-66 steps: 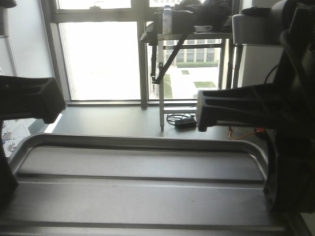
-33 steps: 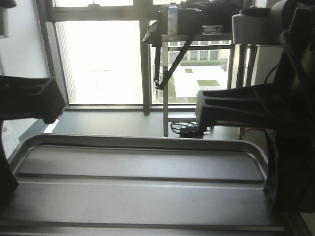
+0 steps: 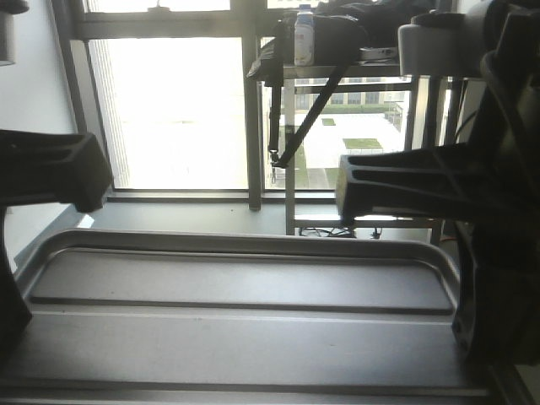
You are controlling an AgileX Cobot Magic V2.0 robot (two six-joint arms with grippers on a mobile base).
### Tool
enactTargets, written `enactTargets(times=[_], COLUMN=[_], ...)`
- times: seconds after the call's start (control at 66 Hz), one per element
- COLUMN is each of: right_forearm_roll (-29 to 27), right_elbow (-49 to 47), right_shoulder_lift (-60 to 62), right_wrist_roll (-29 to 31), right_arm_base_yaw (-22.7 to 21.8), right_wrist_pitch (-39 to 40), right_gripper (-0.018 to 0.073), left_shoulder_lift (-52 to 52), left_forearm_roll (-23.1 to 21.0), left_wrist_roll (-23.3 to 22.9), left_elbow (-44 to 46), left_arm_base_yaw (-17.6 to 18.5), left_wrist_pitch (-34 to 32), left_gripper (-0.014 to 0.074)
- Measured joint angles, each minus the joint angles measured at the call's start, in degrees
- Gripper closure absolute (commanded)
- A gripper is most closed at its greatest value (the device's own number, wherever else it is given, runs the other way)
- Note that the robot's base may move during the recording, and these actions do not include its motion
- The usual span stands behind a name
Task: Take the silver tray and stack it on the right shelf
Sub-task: 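Hold the tray in both grippers while the base turns and drives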
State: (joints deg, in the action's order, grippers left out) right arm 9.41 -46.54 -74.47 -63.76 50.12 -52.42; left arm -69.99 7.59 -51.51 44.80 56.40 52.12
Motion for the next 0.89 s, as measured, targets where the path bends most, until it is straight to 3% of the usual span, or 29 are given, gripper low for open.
enactTargets(times=[0.894], right_forearm_roll=[0.00], right_elbow=[0.00], right_shoulder_lift=[0.00], right_wrist_roll=[0.00], right_arm_base_yaw=[0.00], right_wrist_pitch=[-0.09], right_gripper=[0.0489], left_shoulder_lift=[0.00], left_forearm_roll=[0.00], left_wrist_roll=[0.00], left_elbow=[0.00], left_arm_base_yaw=[0.00], left_wrist_pitch=[-0.15], left_gripper=[0.0687])
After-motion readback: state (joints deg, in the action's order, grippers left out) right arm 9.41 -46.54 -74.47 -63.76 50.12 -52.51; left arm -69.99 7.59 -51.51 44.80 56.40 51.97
